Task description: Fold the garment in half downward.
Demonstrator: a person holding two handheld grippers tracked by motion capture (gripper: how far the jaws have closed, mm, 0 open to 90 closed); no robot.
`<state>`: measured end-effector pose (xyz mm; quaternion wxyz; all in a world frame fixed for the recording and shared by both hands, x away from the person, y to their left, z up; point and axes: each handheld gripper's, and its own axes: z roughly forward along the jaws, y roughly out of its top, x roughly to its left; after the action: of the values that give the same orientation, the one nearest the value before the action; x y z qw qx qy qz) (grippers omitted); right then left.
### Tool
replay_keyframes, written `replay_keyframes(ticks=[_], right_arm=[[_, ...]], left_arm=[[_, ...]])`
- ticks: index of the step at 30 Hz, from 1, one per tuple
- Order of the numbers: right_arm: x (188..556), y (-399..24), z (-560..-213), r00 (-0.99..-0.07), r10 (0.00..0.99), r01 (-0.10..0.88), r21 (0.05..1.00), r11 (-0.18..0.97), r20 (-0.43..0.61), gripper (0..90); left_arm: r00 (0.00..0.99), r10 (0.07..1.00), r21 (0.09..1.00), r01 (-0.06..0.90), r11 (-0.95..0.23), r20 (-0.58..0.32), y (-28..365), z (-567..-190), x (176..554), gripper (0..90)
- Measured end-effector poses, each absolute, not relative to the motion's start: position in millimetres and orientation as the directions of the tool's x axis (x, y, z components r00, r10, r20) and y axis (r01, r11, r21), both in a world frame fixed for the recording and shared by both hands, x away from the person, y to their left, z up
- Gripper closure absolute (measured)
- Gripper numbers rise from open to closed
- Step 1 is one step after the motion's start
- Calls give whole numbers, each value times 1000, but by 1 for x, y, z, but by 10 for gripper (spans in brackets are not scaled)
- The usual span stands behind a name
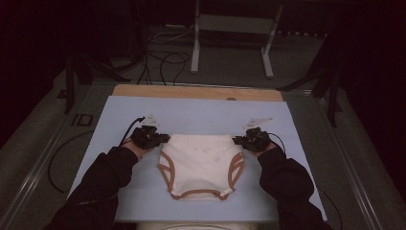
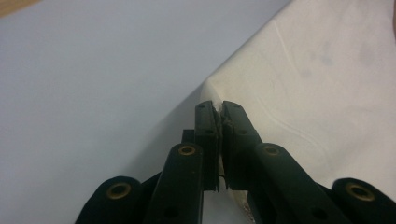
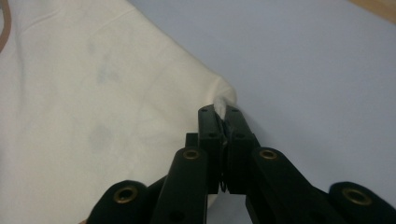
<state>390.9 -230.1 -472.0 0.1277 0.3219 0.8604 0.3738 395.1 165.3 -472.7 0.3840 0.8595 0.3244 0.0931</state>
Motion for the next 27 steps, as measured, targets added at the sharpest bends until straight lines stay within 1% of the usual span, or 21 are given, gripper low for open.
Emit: replay_keyframes(ticks=[7,15,27], right_arm=[[407,-230,-466,-745,667,464,731,501,16,881],[428,-228,-462,-720,694,481,725,493,6,881],[455,-226,-478,-684,728,545,686,483,31,881]], left_arm=[[767,638,731,473,-491,-68,164,-468,409,862],[749,658,729,493,-475,-78,160,-467,429,862],[719,689,709,532,-462,-91,153,-481,449,861]])
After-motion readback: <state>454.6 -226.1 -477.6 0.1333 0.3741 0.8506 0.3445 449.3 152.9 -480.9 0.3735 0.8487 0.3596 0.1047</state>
